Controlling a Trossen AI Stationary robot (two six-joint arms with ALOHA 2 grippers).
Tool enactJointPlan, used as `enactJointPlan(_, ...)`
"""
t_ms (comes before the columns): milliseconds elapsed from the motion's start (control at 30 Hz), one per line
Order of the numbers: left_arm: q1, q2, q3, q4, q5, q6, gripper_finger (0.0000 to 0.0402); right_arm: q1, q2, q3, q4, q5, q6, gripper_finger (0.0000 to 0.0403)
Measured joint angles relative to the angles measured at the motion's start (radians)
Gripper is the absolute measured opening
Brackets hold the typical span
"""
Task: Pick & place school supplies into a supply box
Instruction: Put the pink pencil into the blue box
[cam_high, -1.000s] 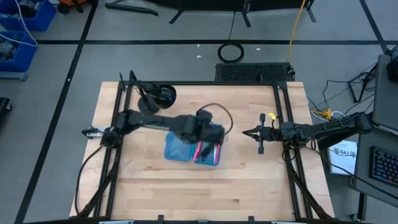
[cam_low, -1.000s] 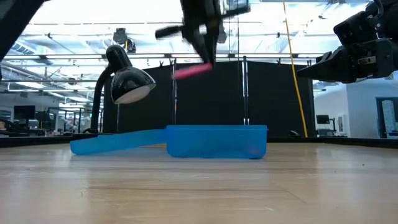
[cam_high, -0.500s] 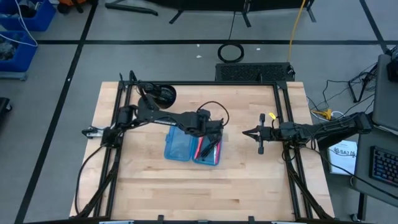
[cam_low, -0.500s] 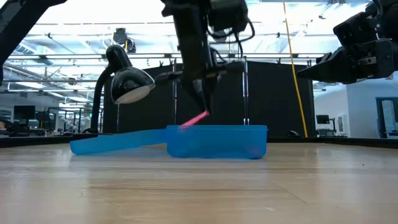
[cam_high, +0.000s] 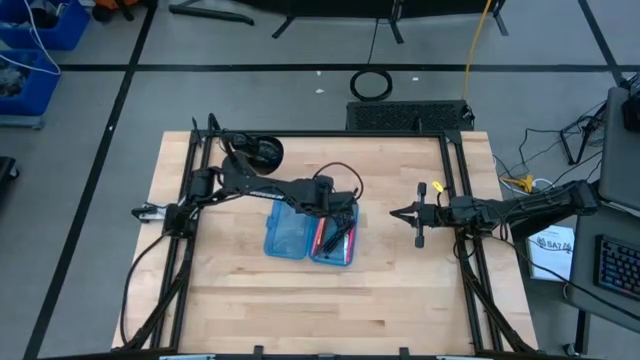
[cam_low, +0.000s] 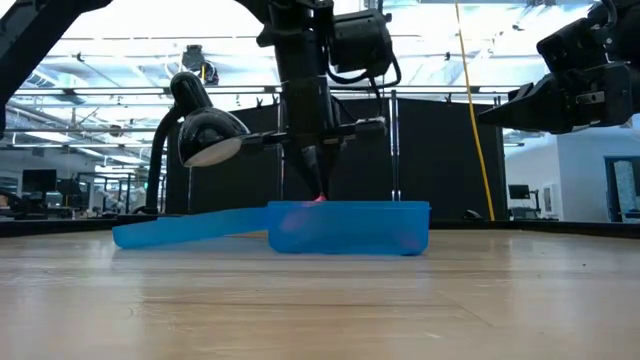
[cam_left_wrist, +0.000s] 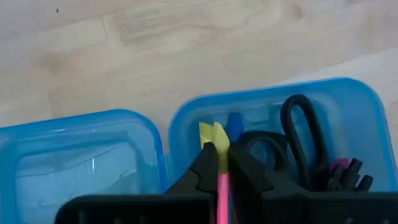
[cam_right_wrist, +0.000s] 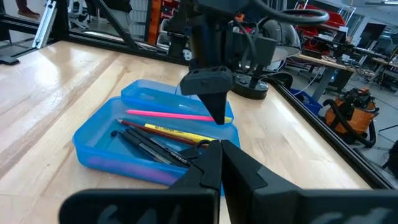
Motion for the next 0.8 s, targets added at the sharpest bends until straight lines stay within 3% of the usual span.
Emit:
enactJointPlan(300,0.0,0.011,0.0,0.027,-0.014,0.001,0.0019,0.0,0.0,0.0,0.008,0.001,-0.007,0.0)
enactJointPlan(633,0.007,0.068,0.0,0.031,0.039,-0.004,0.002,0.0,0.0,0.0,0.008,0.001,-0.001,0.0)
enactJointPlan(800,0.001,0.068,0.0,0.034,0.034,-0.005,0.0046,0.0,0.0,0.0,0.001,0.001,0.0,0.0)
